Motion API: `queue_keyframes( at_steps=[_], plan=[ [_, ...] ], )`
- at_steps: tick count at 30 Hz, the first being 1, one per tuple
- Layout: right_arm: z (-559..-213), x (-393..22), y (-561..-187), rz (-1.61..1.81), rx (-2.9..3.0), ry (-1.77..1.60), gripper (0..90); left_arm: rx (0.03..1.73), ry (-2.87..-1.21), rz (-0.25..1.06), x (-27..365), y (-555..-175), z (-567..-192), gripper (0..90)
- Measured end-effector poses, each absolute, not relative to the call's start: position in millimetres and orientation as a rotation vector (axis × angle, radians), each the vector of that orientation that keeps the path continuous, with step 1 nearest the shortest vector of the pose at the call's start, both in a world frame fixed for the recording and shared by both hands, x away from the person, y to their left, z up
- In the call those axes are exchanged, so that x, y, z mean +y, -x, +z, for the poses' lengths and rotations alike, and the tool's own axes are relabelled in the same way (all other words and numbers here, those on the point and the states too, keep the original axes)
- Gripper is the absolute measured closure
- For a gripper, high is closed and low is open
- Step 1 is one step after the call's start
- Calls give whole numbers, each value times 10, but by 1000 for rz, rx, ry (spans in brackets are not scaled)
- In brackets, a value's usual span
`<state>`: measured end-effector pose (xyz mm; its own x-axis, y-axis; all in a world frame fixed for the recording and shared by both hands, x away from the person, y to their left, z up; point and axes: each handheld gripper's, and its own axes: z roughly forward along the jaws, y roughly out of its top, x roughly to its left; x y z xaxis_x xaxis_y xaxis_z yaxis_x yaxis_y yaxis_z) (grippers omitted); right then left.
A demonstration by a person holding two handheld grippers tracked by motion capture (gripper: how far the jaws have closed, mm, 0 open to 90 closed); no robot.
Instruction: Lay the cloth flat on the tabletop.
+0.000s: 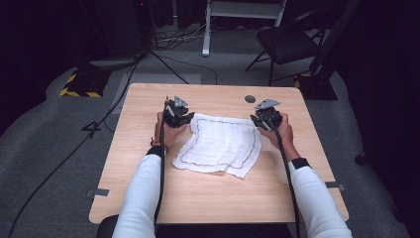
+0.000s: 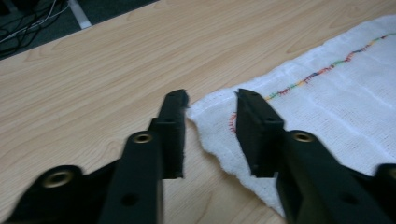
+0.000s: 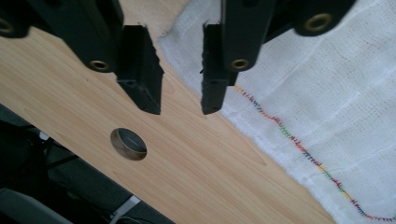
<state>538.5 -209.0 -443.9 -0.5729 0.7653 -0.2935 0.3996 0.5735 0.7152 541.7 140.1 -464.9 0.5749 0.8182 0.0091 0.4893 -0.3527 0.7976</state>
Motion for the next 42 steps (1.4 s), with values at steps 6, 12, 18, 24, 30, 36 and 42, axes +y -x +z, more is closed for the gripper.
queue_keyframes(
  at_steps=[6,12,18,24,30,36,42],
  plan=[
    [-4459,-2117,-5200,843,2229,-919,586,913,-2123,494,1317,-5193,-4639,351],
    [-4534,-2182,-4814,948,2356,-866,501,796,-2203,441,1230,-4902,-4657,297],
    [-4630,-2199,-4441,1043,2444,-776,490,729,-2256,381,1248,-4549,-4690,275],
    [-4695,-2204,-4145,1053,2520,-707,476,725,-2293,386,1381,-4286,-4775,273],
    [-4807,-2119,-3958,1031,2575,-638,462,767,-2303,327,1525,-4214,-4868,305],
    [-4872,-2041,-3903,1040,2631,-577,490,737,-2336,291,1524,-4167,-4918,411],
    [-4901,-2027,-3883,1038,2667,-545,557,703,-2354,261,1509,-4139,-4900,575]
  ],
)
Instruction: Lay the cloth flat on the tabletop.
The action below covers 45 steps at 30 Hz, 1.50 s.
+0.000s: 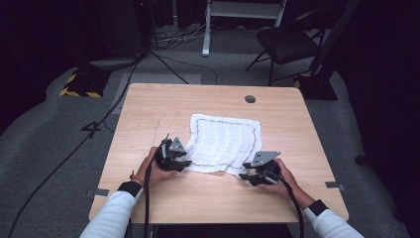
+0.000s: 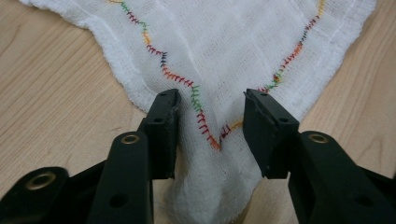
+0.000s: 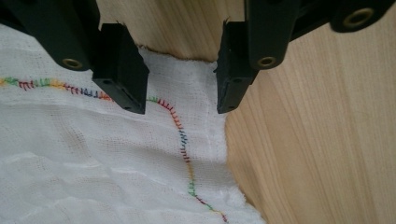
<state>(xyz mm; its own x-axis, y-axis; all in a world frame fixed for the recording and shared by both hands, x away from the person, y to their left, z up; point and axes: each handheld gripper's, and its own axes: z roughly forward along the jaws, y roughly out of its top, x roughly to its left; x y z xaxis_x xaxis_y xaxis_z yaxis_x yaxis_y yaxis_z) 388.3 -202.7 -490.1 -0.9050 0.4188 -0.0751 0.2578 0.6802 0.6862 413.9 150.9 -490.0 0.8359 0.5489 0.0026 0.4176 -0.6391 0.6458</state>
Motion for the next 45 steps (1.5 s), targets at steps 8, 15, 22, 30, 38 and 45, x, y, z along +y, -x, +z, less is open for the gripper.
queue_keyframes(
  at_steps=[8,15,22,30,38,45],
  plan=[
    [-4875,-2083,-3899,985,2671,-540,846,699,-2360,228,1485,-4115,-4880,772],
    [-4708,-2310,-3876,1014,2640,-530,869,661,-2338,220,1455,-4052,-4799,828],
    [-4560,-2582,-3742,1075,2594,-561,876,594,-2331,178,1345,-3846,-4705,827],
    [-4680,-2722,-3558,1032,2647,-575,878,529,-2406,133,1210,-3669,-4785,827],
    [-4786,-2813,-3429,989,2666,-634,876,570,-2403,73,1212,-3546,-4843,763],
    [-4784,-2915,-3377,996,2643,-675,865,589,-2370,113,1309,-3470,-4794,601]
  ],
)
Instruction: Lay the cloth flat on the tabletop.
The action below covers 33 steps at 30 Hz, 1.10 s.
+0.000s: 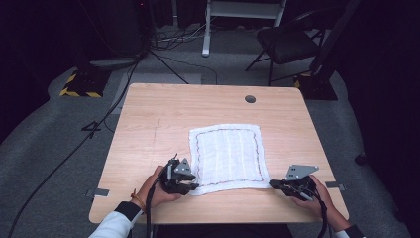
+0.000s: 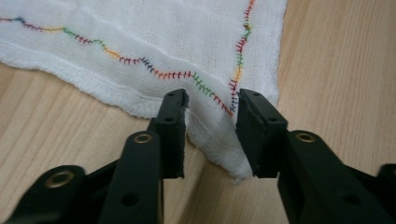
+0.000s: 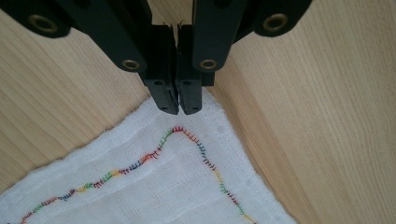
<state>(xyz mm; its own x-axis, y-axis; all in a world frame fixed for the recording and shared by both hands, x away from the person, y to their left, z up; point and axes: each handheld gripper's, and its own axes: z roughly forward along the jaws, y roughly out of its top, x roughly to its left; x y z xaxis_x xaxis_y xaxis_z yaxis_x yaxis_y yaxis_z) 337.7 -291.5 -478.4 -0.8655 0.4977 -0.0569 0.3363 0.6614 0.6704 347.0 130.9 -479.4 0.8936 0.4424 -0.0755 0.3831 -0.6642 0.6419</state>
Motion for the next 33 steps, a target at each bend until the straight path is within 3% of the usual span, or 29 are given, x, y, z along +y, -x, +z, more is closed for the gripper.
queue_keyframes(
  at_steps=[5,7,11,20,25,33],
  plan=[
    [-4742,-2968,-3368,1019,2597,-706,805,650,-2306,157,1416,-3520,-4735,466],
    [-4698,-3000,-3380,1053,2549,-734,729,702,-2267,208,1485,-3594,-4710,353],
    [-4650,-2974,-3407,1077,2511,-744,612,760,-2229,285,1559,-3723,-4694,261],
    [-4637,-2785,-3468,1102,2499,-734,432,799,-2170,394,1584,-4032,-4651,229],
    [-4636,-2654,-3504,1105,2498,-714,400,786,-2163,448,1540,-4170,-4652,227],
    [-4618,-2322,-3557,1123,2524,-638,389,809,-2163,427,1495,-4488,-4666,226]
  ],
)
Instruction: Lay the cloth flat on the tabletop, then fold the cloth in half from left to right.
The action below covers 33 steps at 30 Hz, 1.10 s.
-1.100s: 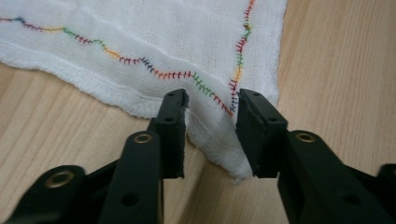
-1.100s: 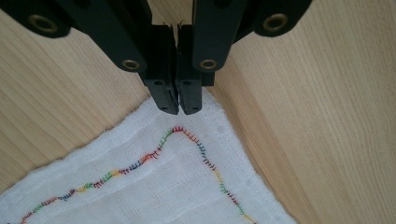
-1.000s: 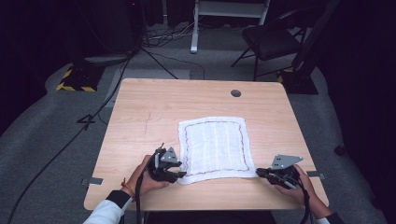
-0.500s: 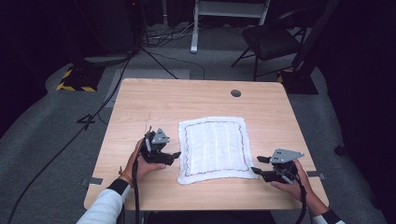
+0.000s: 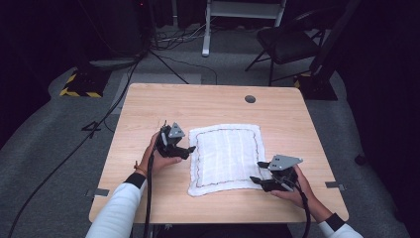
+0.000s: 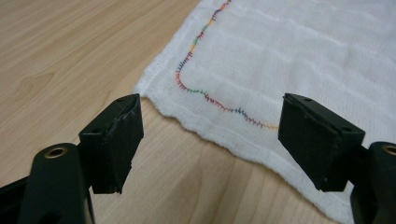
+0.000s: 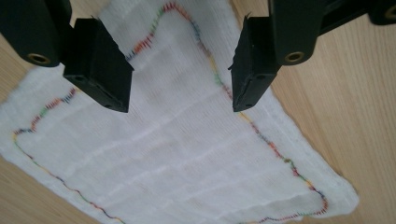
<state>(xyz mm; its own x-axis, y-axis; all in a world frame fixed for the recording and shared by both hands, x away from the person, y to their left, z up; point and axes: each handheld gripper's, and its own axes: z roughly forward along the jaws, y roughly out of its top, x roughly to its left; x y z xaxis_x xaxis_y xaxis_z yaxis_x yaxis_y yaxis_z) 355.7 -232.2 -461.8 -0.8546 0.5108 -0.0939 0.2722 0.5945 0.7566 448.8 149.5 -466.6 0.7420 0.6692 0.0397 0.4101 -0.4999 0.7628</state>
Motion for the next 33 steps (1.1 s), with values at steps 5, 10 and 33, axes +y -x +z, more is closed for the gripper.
queue_keyframes(
  at_steps=[5,10,33],
  plan=[
    [-4585,-2018,-3577,1148,2549,-553,407,860,-2111,419,1525,-4698,-4636,229],
    [-4608,-1677,-3583,1151,2597,-457,424,874,-2135,412,1458,-4857,-4670,229],
    [-4931,-634,-3536,1159,2764,-214,411,1024,-2173,371,1287,-5308,-5025,171]
  ],
)
